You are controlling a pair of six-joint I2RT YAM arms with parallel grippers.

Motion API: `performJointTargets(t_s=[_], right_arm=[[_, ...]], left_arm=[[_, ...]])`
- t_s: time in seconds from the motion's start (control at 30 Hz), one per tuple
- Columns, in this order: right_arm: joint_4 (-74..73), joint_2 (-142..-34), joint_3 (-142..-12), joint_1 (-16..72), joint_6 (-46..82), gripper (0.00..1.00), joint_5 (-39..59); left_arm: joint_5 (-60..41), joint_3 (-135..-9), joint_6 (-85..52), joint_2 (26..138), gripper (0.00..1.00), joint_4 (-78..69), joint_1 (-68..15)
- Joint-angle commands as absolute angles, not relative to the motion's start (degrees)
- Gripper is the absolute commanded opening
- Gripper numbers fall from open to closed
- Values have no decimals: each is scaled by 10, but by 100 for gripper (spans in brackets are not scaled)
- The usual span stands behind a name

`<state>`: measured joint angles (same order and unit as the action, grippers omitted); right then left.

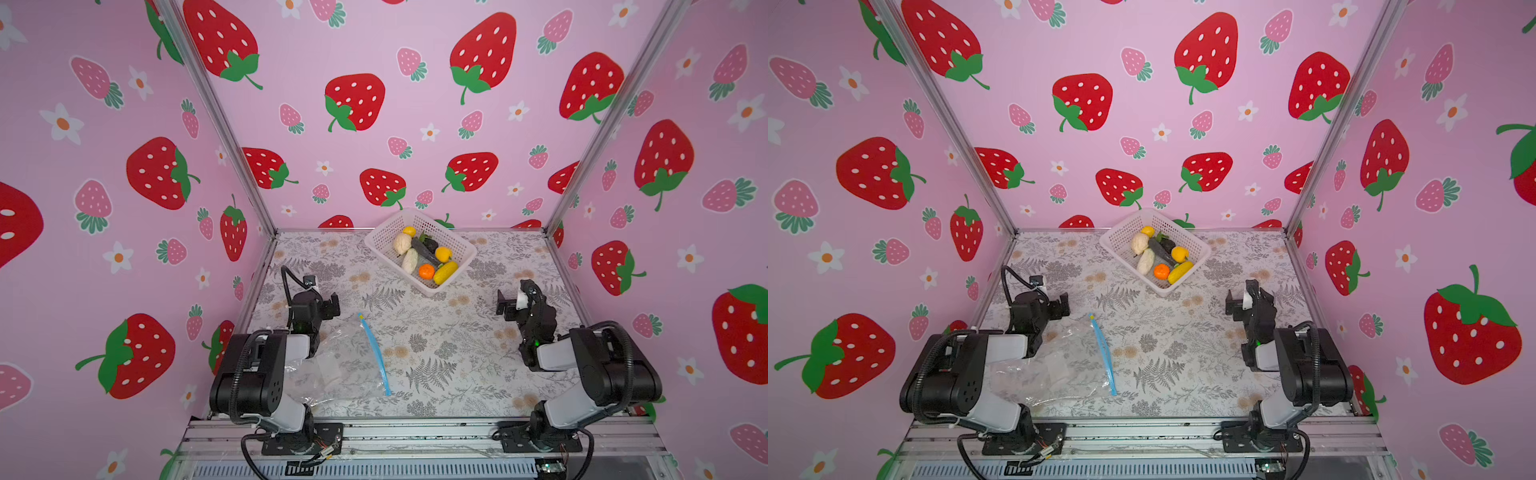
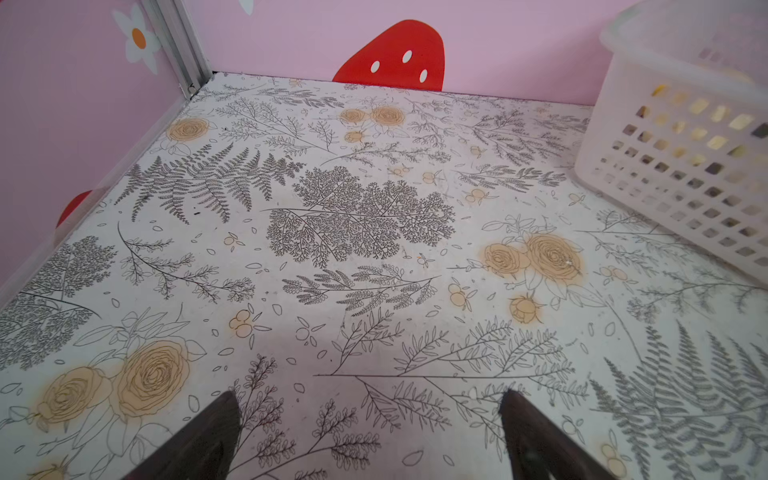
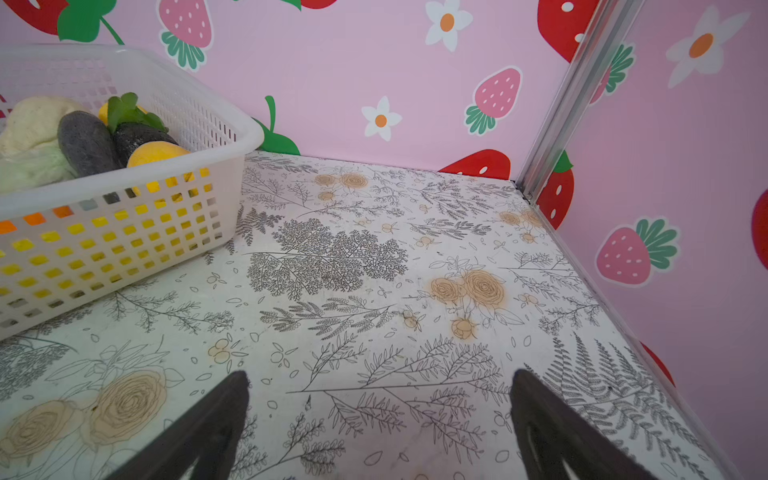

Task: Place the food in the zip-top bag and seal the zipper

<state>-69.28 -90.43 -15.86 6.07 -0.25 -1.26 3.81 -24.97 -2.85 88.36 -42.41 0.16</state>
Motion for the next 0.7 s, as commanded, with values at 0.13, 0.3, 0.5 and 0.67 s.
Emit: performJointTargets(t_s=[0.13,0.3,0.5,0.67], right_arm=[[-698,-907,-166,52,-7,99,-1],[-699,-906,-165,50,-5,99,3],[-700,-906,-164,49,-5,99,4],[-701,-906,-164,49,-5,99,4]], left_arm=[[33,-267,-24,891,99,-428,4],[33,-267,-24,891,99,-428,4],[33,-267,-24,891,99,-429,4],[33,-267,-24,891,99,-428,4]])
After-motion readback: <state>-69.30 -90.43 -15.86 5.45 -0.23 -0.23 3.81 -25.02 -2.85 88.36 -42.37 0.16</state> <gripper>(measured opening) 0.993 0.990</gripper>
